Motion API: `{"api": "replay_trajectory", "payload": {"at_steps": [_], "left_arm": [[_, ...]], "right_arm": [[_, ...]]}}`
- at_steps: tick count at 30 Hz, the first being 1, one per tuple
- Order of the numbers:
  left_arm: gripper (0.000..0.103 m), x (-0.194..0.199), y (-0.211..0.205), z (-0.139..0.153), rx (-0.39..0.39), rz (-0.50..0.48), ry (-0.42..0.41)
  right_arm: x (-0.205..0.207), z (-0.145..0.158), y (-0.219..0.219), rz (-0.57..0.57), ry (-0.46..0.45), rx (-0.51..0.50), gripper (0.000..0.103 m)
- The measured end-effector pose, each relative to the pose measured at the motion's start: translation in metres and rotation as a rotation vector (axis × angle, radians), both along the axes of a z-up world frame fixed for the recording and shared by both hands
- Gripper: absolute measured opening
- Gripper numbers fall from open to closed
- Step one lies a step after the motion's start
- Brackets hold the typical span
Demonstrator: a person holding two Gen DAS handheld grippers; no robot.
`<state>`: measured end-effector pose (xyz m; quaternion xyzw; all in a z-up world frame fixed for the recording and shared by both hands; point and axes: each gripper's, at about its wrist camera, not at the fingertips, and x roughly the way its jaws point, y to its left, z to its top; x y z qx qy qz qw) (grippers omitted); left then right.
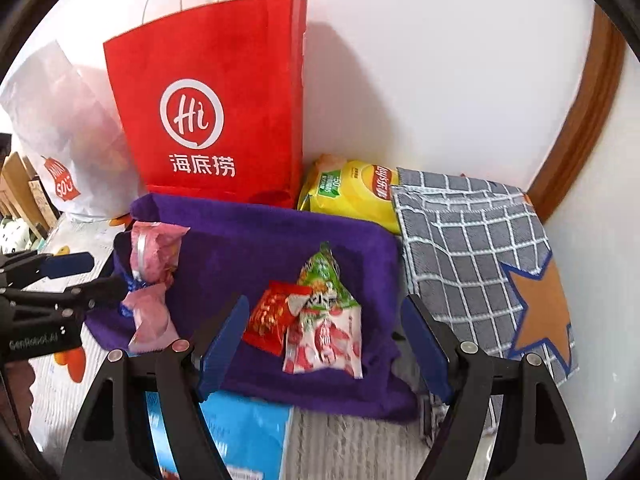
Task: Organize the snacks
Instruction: 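Open the right tool over the towel while the left tool releases the peach snack, then move both open tools back toward the remaining snacks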
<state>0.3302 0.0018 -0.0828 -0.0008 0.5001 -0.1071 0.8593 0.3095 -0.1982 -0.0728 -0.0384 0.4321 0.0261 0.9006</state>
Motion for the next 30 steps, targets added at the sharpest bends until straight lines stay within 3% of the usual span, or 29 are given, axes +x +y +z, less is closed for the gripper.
{"api": "replay_trajectory", "payload": {"at_steps": [10,18,30], "left_arm": [[0.062,-0.024,-0.011,0.029,0.002,-0.032,-0.039],[0.062,-0.065,-0.015,0.05,0.006,-0.068,-0.078],[0.063,-0.125,0.014,0.028,-0.006,-0.028,-0.076]], "right_arm": [[-0.047,0.006,-0.025,-0.07,0.03,0.037,0.072],[-0.087,0.012,-0.034,-0.092,0.03,0.033,0.072],[-0.139,-0.008,-0.033,-0.108,0.013,0.084,0.072]]}}
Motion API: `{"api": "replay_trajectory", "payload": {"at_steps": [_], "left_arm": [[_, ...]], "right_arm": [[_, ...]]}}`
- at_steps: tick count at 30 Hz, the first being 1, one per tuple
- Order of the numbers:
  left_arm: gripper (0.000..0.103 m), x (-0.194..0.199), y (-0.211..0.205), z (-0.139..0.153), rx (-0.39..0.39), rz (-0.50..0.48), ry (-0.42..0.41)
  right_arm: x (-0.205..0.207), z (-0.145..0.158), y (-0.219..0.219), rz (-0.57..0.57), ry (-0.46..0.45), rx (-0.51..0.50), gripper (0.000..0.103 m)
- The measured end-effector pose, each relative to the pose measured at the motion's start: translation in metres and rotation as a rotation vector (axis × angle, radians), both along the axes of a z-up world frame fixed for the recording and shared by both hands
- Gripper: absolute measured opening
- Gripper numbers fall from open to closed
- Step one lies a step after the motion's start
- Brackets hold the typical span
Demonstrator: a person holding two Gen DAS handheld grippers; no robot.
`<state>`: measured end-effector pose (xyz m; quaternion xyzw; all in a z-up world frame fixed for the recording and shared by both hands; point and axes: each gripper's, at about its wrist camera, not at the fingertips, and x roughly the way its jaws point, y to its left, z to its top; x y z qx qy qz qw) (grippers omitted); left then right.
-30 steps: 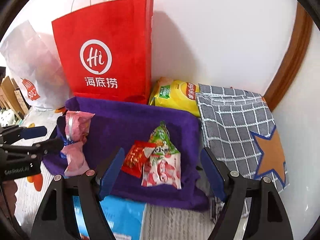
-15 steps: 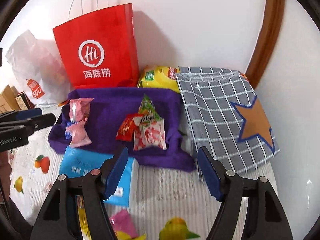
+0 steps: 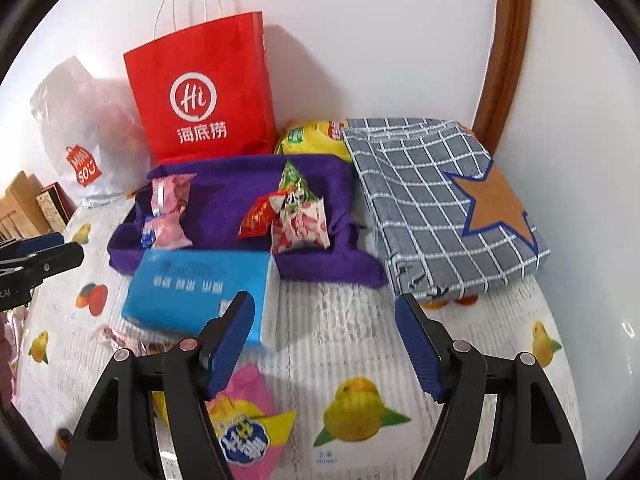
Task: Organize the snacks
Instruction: 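Move both open tools back toward the remaining snacks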
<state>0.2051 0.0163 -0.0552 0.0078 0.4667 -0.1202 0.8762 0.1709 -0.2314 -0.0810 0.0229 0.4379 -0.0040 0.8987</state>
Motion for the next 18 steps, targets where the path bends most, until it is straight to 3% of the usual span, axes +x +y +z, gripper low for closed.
{"api": "replay_trajectory", "payload": {"at_steps": [6,18], "left_arm": [[0.063,-0.019,0.018,-0.017,-0.039,0.049,0.014],[0.063,-0.037,0.039,-0.03,-0.046,0.097,0.021]], "right_arm": [[-0.015,-0.014,0.001,-0.011,0.01,0.009,0.072],[-0.025,-0.045,0.015,0.027,0.087,0.045,0.072]]}}
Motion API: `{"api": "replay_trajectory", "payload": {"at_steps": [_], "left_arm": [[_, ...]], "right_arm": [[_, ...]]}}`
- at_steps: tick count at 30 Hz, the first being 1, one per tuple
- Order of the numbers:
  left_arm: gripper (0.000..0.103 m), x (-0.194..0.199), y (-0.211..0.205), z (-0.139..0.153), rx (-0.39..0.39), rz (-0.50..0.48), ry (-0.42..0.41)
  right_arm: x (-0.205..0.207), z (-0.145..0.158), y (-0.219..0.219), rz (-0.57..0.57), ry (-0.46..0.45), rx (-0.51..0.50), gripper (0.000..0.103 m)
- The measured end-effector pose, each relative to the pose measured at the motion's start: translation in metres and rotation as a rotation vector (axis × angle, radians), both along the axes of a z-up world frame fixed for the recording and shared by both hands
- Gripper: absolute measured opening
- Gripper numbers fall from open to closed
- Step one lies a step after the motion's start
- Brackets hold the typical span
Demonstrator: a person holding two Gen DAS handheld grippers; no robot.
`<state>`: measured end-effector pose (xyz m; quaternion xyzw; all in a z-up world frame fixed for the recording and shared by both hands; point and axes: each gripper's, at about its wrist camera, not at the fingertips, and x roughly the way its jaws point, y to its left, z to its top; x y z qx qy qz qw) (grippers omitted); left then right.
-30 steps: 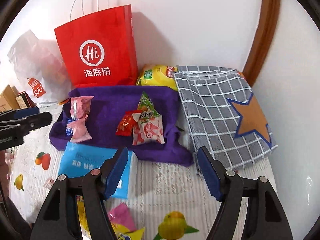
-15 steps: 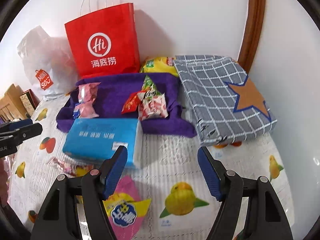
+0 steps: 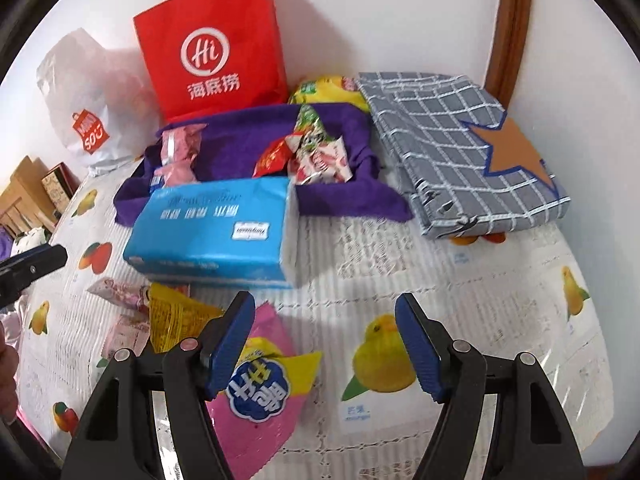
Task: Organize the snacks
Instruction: 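Move both open tools back toward the remaining snacks, then grasp the pink-yellow snack bag with the right tool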
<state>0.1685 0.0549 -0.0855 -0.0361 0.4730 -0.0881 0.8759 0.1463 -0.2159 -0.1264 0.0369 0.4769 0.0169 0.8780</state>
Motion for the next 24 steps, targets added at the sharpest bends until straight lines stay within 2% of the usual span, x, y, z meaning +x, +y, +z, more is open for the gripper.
{"api": "replay_trajectory", "payload": {"at_steps": [7,11,17,20,24], "left_arm": [[0.063,0.0,0.005,-0.007,-0.004,-0.009,0.012],[0.063,0.005,0.009,-0.013,-0.035,-0.001,0.037],[0.063,0.004,0.01,-0.017,-0.043,-0.005,0.038],[0.063,0.005,0.01,-0.017,-0.043,-0.006,0.041],[0.063,0.005,0.009,-0.016,-0.044,-0.009,0.041]], "right_arm": [[0.006,-0.018,0.01,0.016,0.045,-0.005,0.072],[0.007,-0.026,0.01,0.026,0.062,0.003,0.072],[0.003,-0.021,-0.002,0.024,0.077,0.036,0.072],[-0.003,-0.014,0.001,0.074,0.063,0.102,0.072],[-0.008,-0.009,0.02,0.143,0.057,0.096,0.073]]}}
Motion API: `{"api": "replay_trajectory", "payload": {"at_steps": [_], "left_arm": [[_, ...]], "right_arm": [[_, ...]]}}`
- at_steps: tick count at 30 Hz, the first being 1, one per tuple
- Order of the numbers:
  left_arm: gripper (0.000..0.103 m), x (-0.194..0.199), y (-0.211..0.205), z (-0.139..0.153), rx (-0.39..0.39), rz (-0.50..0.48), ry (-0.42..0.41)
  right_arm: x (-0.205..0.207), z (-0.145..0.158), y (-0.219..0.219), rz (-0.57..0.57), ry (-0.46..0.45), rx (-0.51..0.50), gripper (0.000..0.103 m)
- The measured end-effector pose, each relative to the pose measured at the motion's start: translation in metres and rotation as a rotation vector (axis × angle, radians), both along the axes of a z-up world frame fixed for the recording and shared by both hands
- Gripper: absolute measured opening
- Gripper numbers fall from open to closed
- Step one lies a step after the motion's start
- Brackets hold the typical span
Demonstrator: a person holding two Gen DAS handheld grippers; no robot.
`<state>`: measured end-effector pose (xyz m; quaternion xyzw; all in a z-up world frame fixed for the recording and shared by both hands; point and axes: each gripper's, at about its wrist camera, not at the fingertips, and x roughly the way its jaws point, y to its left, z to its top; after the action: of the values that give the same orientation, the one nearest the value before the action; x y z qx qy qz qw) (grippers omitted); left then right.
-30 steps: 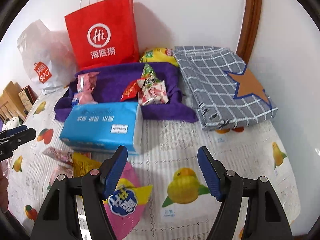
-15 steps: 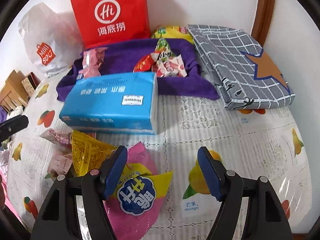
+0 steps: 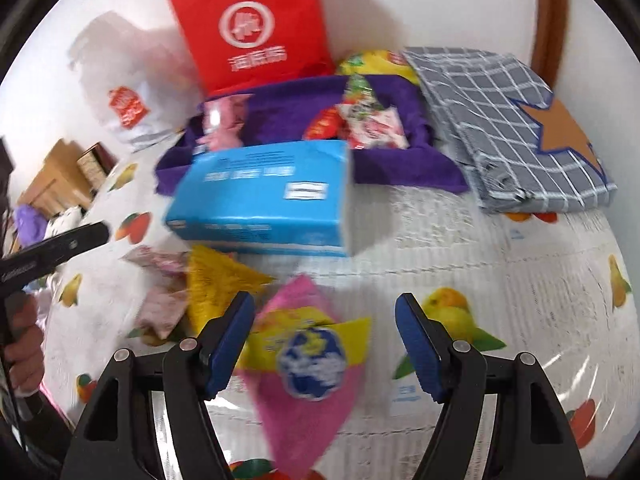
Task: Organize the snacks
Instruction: 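Grasp the pink-yellow snack bag with the right tool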
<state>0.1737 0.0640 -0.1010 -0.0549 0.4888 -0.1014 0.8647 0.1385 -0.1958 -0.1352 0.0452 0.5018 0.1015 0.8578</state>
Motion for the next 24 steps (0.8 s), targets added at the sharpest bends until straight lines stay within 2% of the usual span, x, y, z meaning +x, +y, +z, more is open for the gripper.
{"api": "replay_trajectory", "payload": {"at_steps": [3,6,9,11,14,17,24], "left_arm": [[0.063,-0.002,0.001,0.001,0.0,0.001,-0.003],[0.063,-0.004,0.004,0.0,0.003,0.007,-0.003],[0.063,-0.006,0.01,-0.002,0.005,0.019,0.001],[0.063,-0.006,0.014,-0.003,0.007,0.03,0.006],[0.063,-0.005,0.017,-0.009,0.004,0.036,0.022],[0.063,-0.006,0.013,-0.016,0.009,0.024,0.04],[0.063,-0.003,-0.009,-0.029,0.027,-0.013,0.051]], "right_arm": [[-0.001,-0.014,0.019,0.046,0.037,-0.082,0.074],[-0.003,-0.032,0.026,0.037,0.058,-0.181,0.073],[-0.005,-0.043,0.017,0.02,0.088,-0.131,0.061],[-0.007,-0.041,0.01,0.0,0.07,-0.114,0.059],[-0.011,-0.029,0.005,-0.004,0.003,-0.129,0.059],[-0.014,-0.017,-0.003,-0.011,-0.041,-0.099,0.059],[-0.006,-0.017,-0.021,-0.051,-0.038,-0.079,0.059]]}}
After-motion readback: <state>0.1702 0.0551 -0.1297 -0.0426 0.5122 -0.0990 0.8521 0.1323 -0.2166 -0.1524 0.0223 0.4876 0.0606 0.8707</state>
